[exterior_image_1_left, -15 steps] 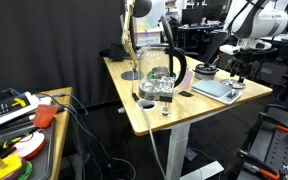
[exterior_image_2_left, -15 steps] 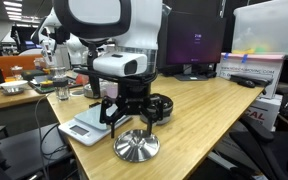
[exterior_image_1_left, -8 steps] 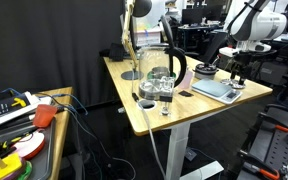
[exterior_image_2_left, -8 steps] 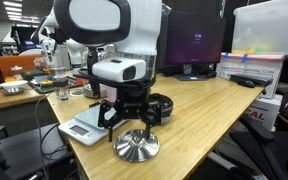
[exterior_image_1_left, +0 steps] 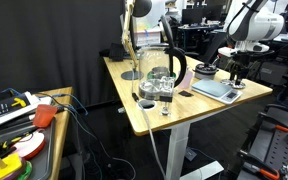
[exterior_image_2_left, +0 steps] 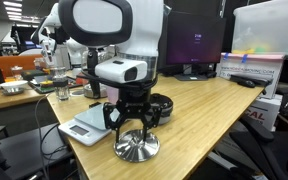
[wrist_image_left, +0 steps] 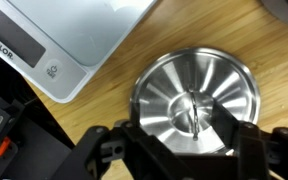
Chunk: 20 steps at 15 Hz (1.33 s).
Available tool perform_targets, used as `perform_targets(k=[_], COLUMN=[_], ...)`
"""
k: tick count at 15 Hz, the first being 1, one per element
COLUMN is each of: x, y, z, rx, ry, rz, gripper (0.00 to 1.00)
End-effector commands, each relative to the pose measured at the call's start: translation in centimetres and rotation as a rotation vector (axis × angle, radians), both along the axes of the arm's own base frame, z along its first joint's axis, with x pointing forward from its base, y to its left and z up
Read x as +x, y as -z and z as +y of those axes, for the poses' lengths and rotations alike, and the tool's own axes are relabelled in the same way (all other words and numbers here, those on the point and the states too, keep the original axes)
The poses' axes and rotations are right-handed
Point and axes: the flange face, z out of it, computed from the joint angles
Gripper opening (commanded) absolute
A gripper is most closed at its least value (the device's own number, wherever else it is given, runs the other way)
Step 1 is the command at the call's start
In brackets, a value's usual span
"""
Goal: Take the silver lid from the table and place it on the silver pot
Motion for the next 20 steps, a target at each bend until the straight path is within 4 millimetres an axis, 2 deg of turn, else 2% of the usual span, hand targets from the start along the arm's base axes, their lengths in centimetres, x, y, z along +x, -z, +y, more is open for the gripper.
perform_targets(k=[1, 6, 8, 14, 16, 20], x=[0.5, 0.5, 0.6, 0.5, 0.4, 0.2], y=[0.2, 0.8, 0.7, 0.3, -0.4, -2.6], z=[-0.4, -0.5, -0.6, -0.9, -1.4, -2.5], rx=[-0.006, -0.004, -0.008, -0.013, -0.018, -0.027], ry=[0.029, 0.032, 0.028, 0.035, 0.039, 0.051], rz=[-0.015, -0.006, -0.008, -0.019, -0.032, -0.073], gripper=[0.42, 0.08, 0.01, 0.01, 0.04, 0.01])
